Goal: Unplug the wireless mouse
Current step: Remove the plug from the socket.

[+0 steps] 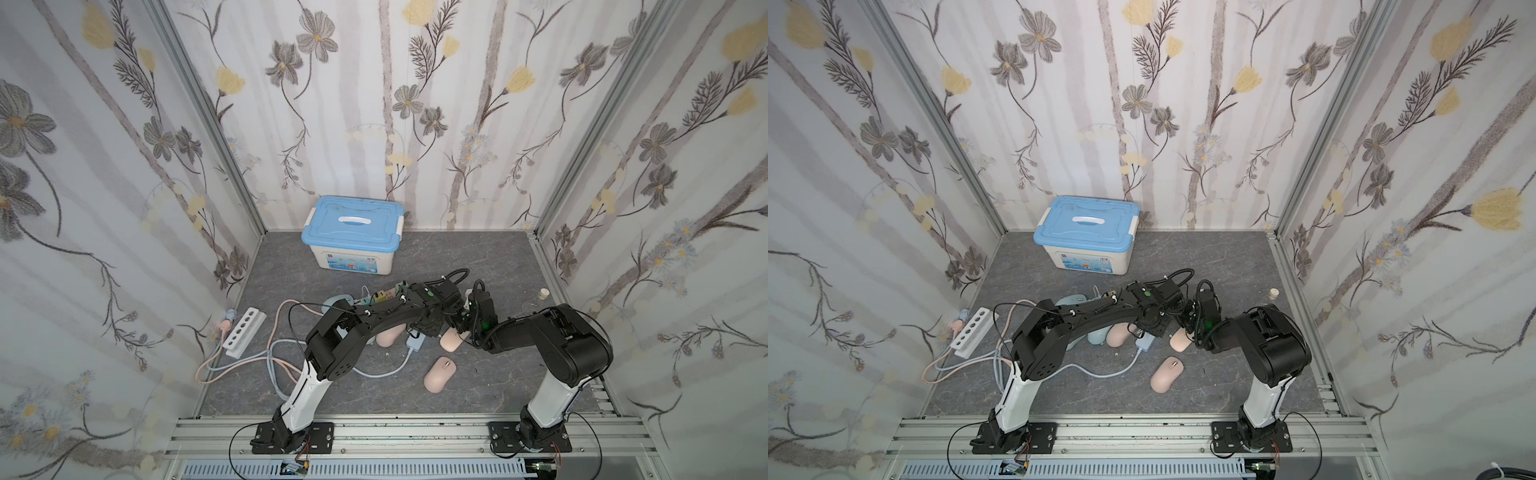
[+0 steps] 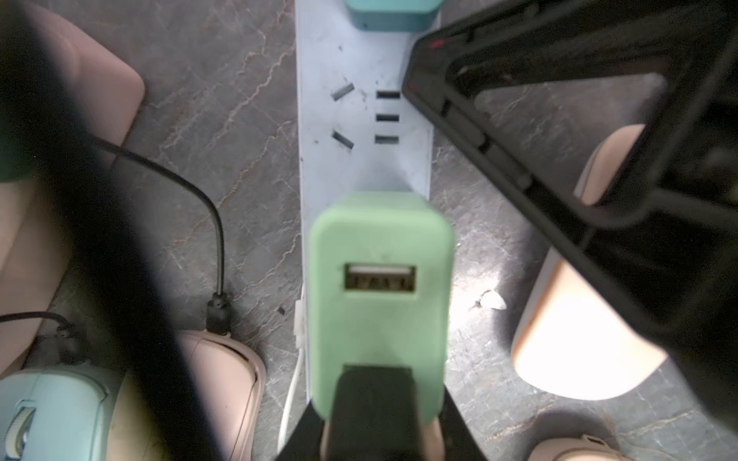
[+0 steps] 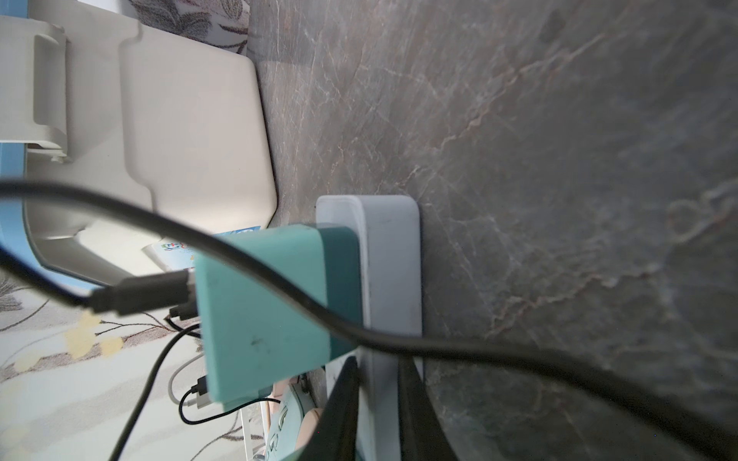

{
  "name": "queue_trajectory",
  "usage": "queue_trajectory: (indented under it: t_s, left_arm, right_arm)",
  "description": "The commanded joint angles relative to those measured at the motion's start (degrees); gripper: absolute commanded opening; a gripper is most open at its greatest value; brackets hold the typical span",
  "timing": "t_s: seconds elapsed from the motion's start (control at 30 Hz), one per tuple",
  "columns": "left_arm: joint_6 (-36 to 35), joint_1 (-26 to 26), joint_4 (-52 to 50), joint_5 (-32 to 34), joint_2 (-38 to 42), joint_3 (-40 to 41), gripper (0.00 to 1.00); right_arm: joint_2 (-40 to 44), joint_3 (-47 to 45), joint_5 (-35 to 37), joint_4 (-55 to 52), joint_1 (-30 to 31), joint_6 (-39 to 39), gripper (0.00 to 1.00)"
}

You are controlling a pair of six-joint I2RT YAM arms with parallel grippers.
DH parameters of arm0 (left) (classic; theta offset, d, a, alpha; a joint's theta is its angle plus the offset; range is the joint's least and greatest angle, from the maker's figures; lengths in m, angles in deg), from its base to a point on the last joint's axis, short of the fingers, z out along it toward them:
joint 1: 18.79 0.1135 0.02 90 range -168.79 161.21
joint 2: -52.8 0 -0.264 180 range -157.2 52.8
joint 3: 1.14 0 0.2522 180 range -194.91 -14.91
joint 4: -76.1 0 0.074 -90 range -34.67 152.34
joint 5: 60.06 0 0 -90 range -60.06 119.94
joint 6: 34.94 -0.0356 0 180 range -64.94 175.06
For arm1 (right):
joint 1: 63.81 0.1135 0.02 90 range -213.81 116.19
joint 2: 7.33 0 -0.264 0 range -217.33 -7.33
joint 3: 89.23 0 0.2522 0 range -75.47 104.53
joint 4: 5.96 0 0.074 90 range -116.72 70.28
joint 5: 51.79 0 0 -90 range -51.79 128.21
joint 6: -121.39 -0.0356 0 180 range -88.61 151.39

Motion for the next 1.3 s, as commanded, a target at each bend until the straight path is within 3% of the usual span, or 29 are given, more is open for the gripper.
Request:
queue_trajectory:
  t_s: [0.0, 0.13, 0.23, 0.47, 0.73, 0.83, 1.03, 1.17, 1.27]
  left_arm:
    - [-0.51, -0.27, 2.4, -2.73, 3.89, 4.8, 0.0]
    - [-0.21, -0.27, 11.03, -1.2, 8.33, 10.36, 0.0]
    - [0.15, -0.32, 8.81, -0.86, 7.39, 8.39, 0.0]
    - [-0.07, -0.28, 4.49, -9.31, 4.29, 5.91, 0.0]
    - [0.51, 0.49, 0.89, -15.37, 0.15, 2.47, 0.0]
    - [0.9, 0.35, 3.04, -12.94, 1.08, 3.76, 0.0]
    - [0.97, -0.73, 18.53, -5.58, 9.18, 15.1, 0.0]
    - [0.74, -1.42, 17.56, -3.21, 9.15, 14.29, 0.0]
    - [2.08, -1.01, 13.39, -6.13, 7.45, 12.61, 0.0]
  right_arm:
    - [-1.27, -0.02, 0.2, -6.65, 0.65, 0.07, 0.18]
    - [-1.34, -0.13, 0.68, -6.73, 0.92, -0.19, 0.18]
    - [-1.39, -0.13, 0.82, -6.95, 1.13, -0.46, 0.18]
    - [-0.75, 1.33, 0.76, -9.28, 1.93, 0.98, 0.26]
    - [-0.05, 2.09, 3.09, -12.94, 2.39, 3.23, 0.26]
    - [-0.13, 1.78, 3.11, -12.37, 2.54, 2.9, 0.25]
    - [-0.74, 1.48, 3.1, -11.54, 2.79, 1.91, 0.25]
    - [-1.01, 1.53, 3.25, -11.61, 3.04, 1.6, 0.25]
    - [-1.27, 1.56, 3.13, -11.66, 3.15, 1.6, 0.25]
